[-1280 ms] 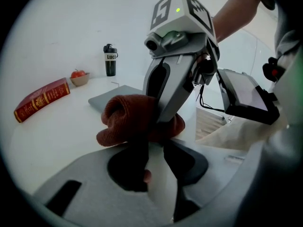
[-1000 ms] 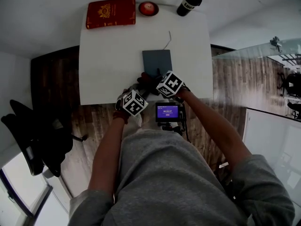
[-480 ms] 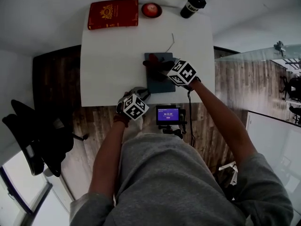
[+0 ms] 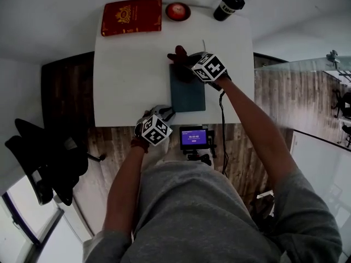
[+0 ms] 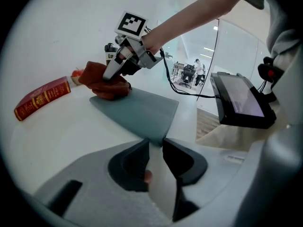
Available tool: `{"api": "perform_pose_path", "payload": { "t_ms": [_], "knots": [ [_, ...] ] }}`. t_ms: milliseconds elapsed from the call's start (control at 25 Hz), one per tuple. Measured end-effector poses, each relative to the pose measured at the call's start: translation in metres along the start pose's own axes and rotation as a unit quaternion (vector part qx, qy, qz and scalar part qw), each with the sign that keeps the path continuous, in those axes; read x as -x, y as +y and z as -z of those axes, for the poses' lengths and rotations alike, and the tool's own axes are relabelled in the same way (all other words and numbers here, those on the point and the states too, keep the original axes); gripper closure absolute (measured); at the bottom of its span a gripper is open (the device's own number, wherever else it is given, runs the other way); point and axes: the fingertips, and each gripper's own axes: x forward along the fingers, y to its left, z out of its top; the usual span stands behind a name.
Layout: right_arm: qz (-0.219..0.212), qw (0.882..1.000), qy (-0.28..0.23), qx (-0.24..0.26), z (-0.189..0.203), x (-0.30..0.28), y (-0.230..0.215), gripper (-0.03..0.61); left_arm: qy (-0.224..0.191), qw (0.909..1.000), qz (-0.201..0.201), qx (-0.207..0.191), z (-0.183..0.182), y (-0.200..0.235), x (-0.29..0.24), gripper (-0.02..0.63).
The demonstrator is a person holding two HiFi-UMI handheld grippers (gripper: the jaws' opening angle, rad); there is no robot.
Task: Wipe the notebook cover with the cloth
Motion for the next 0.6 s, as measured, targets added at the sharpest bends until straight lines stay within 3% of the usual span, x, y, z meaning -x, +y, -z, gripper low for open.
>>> {"api": "perform_pose_path", "payload": {
  "t_ms": [360, 600],
  "knots": [
    [0.022, 0.999, 0.033, 0.036, 0.015, -0.023, -0.015, 0.499, 0.002, 1.0, -0.001, 0.001, 0.002, -0.001, 0.0, 0.518],
    [0.025, 0.999, 0.032, 0.018, 0.017, -0.024, -0.014, 0.503, 0.0, 1.0, -0.002, 0.0, -0.001, 0.0, 0.0, 0.52]
  ]
}}
